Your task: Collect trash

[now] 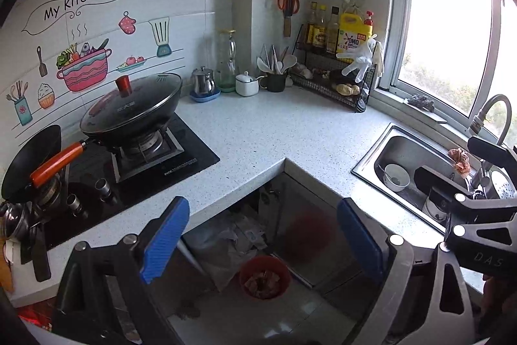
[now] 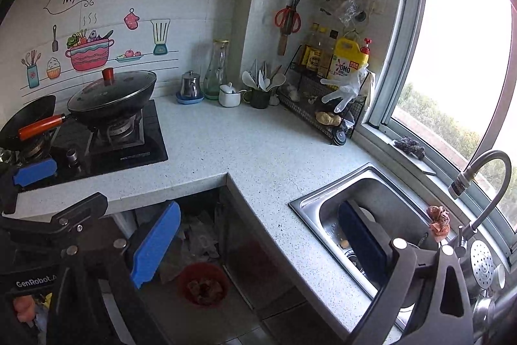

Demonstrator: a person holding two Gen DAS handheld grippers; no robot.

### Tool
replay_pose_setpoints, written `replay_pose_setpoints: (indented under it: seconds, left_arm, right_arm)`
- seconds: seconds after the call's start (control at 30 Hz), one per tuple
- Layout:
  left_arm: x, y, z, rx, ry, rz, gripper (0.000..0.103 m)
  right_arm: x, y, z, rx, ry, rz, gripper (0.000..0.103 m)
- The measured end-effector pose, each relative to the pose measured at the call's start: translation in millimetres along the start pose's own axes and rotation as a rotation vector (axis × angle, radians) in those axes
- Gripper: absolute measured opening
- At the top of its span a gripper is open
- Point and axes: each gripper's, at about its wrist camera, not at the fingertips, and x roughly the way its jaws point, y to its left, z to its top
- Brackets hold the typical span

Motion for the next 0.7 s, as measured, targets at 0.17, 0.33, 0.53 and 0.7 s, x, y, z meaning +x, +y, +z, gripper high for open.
replay_pose_setpoints:
  seconds: [0.17, 0.33, 0.53, 0.7]
  left_arm:
    - [-5, 0, -4, -0.028, 0.003, 0.006, 0.092]
    - [-12, -8, -11, -0.042, 0.007, 0.024, 0.092]
    - [-20, -11, -16, -0.06, 0.0, 0.06, 0.092]
    - [-21, -10, -20, -0.074, 0.023, 0.055, 0.092]
  right_arm:
    - [-7, 3, -6, 0.001, 0.006, 0.055, 0.102]
    - [-11, 0, -11, 0.004, 0.01, 0.092, 0.102]
    - [-19, 2, -11, 0.001, -0.016, 0.095, 0.102]
    - [-20, 7, -12, -0.008, -0.006, 0.082, 0.102]
